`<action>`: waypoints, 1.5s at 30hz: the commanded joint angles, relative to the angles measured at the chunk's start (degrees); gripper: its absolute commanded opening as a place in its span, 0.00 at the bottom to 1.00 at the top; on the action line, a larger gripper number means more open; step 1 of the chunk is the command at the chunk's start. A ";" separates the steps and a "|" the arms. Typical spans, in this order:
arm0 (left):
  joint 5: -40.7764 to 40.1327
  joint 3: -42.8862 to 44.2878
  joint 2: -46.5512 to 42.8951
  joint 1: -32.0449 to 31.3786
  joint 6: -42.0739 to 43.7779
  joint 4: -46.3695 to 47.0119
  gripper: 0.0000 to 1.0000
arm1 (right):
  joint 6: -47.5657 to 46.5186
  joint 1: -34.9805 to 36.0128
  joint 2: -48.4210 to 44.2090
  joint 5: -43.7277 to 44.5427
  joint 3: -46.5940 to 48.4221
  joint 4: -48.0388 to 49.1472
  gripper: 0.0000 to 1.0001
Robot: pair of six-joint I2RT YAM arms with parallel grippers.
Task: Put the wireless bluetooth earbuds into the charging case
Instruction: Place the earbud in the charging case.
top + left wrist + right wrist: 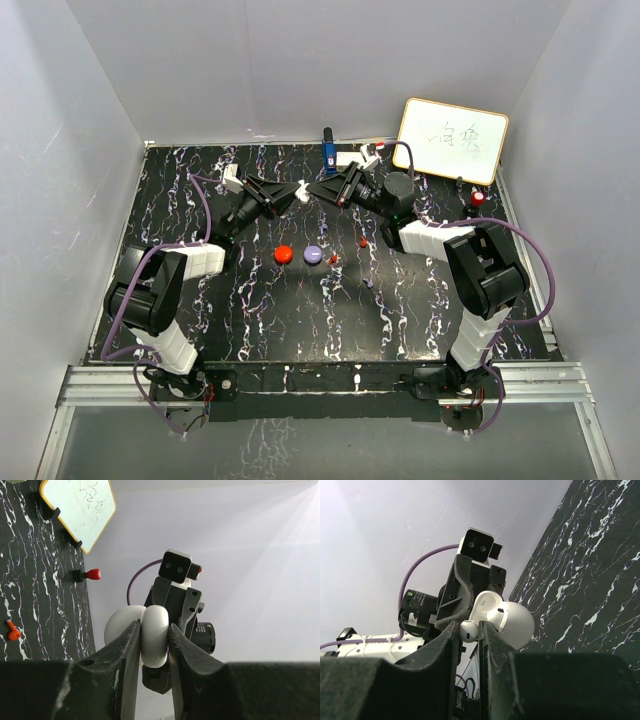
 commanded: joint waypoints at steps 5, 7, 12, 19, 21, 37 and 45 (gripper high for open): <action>0.29 1.28 -1.12 -0.24 -0.84 4.47 0.00 | -1.47 -0.04 -2.88 1.07 -1.41 -0.23 0.00; 0.29 1.25 -1.11 -0.24 -0.79 4.38 0.00 | -1.46 -0.05 -2.85 1.07 -1.46 -0.16 0.00; 0.21 1.33 -1.06 -0.26 -0.71 4.25 0.00 | -1.47 -0.08 -3.12 1.07 -1.68 -0.14 0.00; 0.03 1.21 -1.07 -0.28 -0.66 4.03 0.00 | -1.56 -0.09 -3.28 1.16 -1.96 -0.07 0.00; -0.04 1.22 -1.13 -0.24 -0.66 3.99 0.00 | -1.56 -0.05 -3.29 1.17 -1.94 -0.06 0.00; -0.06 1.09 -1.32 -0.24 -0.59 3.78 0.00 | -1.56 -0.06 -3.25 1.42 -1.96 0.21 0.01; -0.24 0.82 -1.32 -0.22 -0.58 3.78 0.00 | -1.64 -0.04 -3.15 1.38 -1.74 0.30 0.03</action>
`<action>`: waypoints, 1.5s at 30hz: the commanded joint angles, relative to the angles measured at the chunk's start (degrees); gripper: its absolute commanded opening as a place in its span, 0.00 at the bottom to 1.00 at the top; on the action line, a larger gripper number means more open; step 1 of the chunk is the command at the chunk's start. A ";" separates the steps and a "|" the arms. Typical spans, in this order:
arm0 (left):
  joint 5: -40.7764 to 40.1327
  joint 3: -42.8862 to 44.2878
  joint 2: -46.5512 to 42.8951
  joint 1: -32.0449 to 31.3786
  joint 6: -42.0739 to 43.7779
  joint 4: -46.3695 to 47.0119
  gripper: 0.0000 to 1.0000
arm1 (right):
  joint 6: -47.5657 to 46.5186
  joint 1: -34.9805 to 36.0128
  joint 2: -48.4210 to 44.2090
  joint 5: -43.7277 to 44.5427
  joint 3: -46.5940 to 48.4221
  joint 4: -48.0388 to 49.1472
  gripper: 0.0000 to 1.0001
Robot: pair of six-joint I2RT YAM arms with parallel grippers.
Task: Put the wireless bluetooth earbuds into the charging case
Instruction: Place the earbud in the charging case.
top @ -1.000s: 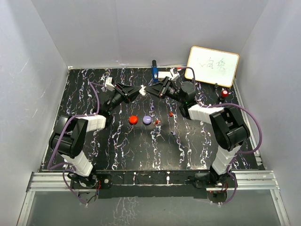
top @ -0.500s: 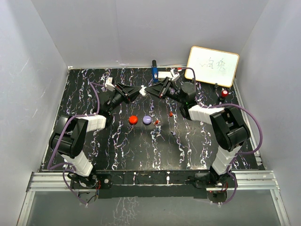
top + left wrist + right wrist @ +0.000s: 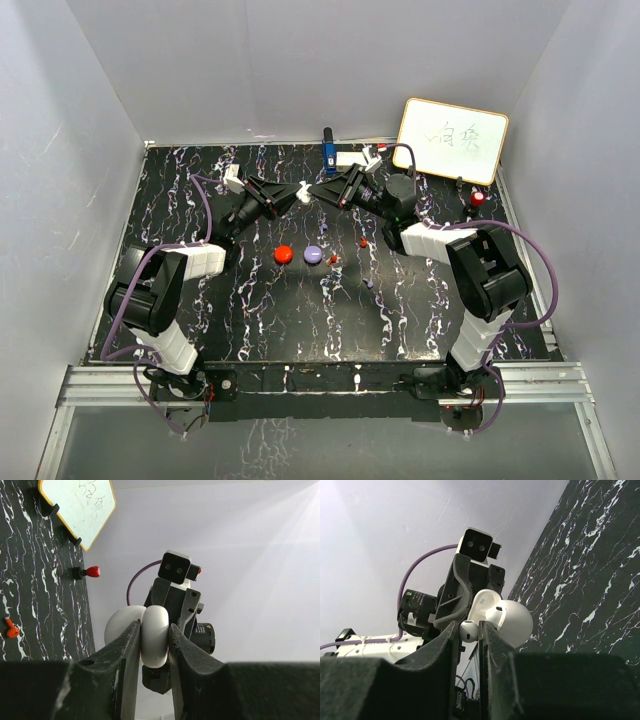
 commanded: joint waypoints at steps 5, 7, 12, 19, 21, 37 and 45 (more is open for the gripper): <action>-0.39 0.90 -1.41 -0.16 -0.45 3.49 0.00 | -1.47 -0.11 -1.91 0.58 -0.26 0.45 0.04; -0.39 0.91 -1.37 -0.20 -0.42 3.52 0.00 | -1.42 -0.18 -2.00 0.59 -0.35 0.45 0.06; -0.39 0.87 -1.35 -0.17 -0.45 3.56 0.00 | -1.47 -0.10 -1.96 0.68 -0.34 0.45 0.07; -0.39 0.89 -1.41 -0.14 -0.45 3.65 0.00 | -1.47 -0.20 -1.87 0.51 -0.16 0.45 0.12; -0.39 0.90 -1.40 -0.17 -0.45 3.57 0.00 | -1.47 -0.19 -1.82 0.50 -0.20 0.45 0.13; -0.39 0.84 -1.50 -0.20 -0.36 3.61 0.00 | -1.47 -0.41 -1.69 0.42 -0.01 0.36 0.20; -0.39 0.89 -1.53 -0.17 -0.36 3.51 0.00 | -1.43 -0.37 -1.67 0.42 0.05 0.27 0.21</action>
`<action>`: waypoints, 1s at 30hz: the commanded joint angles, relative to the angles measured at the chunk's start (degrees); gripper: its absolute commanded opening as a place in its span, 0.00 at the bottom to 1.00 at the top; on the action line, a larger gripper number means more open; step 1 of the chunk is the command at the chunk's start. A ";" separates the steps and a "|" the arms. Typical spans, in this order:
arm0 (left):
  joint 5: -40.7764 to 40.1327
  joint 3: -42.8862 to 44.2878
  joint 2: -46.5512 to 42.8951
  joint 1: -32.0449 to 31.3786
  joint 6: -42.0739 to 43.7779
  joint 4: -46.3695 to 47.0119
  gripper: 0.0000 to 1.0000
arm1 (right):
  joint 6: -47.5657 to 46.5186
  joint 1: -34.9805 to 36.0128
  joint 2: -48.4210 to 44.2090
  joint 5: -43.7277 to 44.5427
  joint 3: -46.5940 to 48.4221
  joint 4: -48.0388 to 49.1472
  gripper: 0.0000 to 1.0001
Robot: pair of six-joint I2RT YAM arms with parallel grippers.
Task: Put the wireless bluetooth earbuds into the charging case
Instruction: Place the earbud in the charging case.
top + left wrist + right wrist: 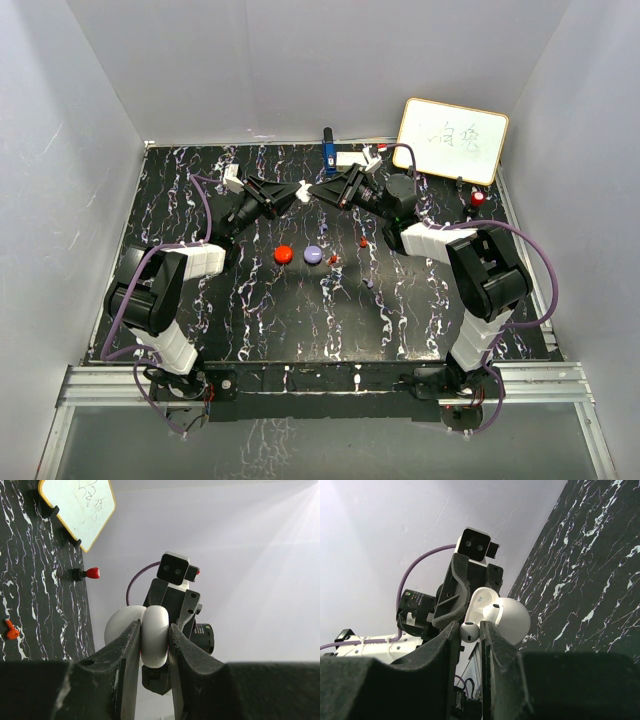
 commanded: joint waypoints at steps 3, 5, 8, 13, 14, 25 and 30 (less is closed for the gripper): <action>-0.20 0.85 -1.59 -0.16 -0.33 3.38 0.00 | -1.40 -0.28 -1.63 0.42 0.04 0.47 0.21; -0.20 0.82 -1.64 -0.17 -0.34 3.30 0.00 | -1.40 -0.38 -1.70 0.50 0.04 0.30 0.21; -0.28 0.67 -1.65 -0.13 -0.34 3.28 0.00 | -1.40 -0.41 -1.86 0.57 0.04 0.10 0.22; -0.37 0.75 -1.58 -0.15 -0.34 3.26 0.00 | -1.51 -0.36 -2.06 0.68 -0.22 -0.10 0.24; -0.37 0.79 -1.54 -0.16 -0.34 3.26 0.00 | -1.56 -0.36 -2.11 0.68 -0.27 -0.10 0.25; -0.45 0.74 -1.52 -0.16 -0.31 3.12 0.00 | -1.58 -0.52 -2.12 0.79 -0.42 -0.36 0.26; -0.46 0.73 -1.58 -0.11 -0.34 3.18 0.00 | -1.67 -0.59 -2.13 0.85 -0.43 -0.46 0.26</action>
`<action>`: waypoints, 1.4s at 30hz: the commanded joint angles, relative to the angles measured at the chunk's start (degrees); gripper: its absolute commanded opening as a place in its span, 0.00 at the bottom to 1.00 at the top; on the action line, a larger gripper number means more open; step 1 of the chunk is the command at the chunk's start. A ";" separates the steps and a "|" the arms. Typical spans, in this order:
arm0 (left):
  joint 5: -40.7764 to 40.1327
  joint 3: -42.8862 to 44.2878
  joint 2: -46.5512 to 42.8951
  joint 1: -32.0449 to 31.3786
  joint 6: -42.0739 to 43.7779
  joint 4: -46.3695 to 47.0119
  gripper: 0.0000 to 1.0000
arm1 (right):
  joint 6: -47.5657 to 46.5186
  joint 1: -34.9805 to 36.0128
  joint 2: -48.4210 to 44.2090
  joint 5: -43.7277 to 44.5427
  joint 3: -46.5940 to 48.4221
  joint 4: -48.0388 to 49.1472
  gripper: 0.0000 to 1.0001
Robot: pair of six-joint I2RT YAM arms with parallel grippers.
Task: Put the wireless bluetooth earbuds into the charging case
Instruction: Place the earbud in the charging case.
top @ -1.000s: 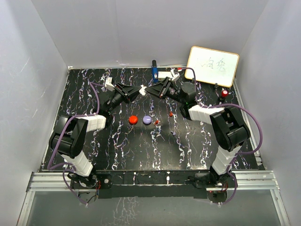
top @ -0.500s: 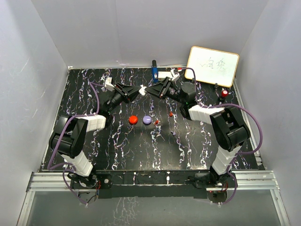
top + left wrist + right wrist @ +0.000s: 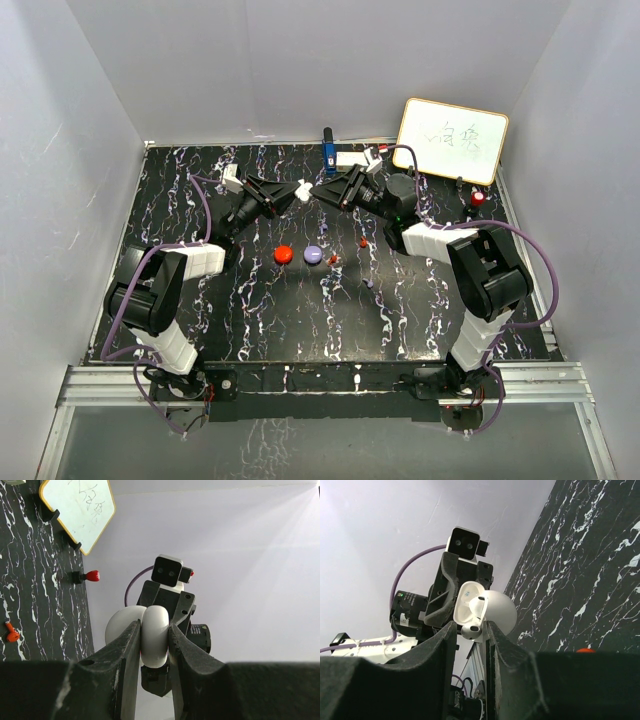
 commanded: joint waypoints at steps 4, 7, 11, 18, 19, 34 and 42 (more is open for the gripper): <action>0.26 0.78 -1.58 -0.17 -0.27 3.18 0.00 | -1.41 -0.15 -1.93 0.72 0.02 1.16 0.26; 0.18 0.61 -1.53 -0.24 -0.36 3.24 0.00 | -1.41 -0.15 -1.88 0.73 -0.05 1.16 0.26; 0.02 0.59 -1.66 -0.17 -0.36 3.10 0.00 | -1.41 -0.20 -1.94 0.71 -0.33 1.16 0.28; -0.13 0.55 -1.49 -0.11 -0.44 3.16 0.00 | -1.49 -0.23 -2.01 0.64 -0.56 0.99 0.32; -0.16 0.52 -1.50 -0.12 -0.38 3.10 0.00 | -1.49 -0.23 -1.92 0.68 -0.55 0.99 0.32; -0.18 0.52 -1.67 -0.17 -0.27 2.84 0.00 | -0.98 -0.76 -1.93 0.55 -0.25 1.25 0.34; -0.18 1.00 -1.46 -0.17 -0.27 2.80 0.00 | -0.83 -0.81 -1.99 0.33 -0.86 1.12 0.34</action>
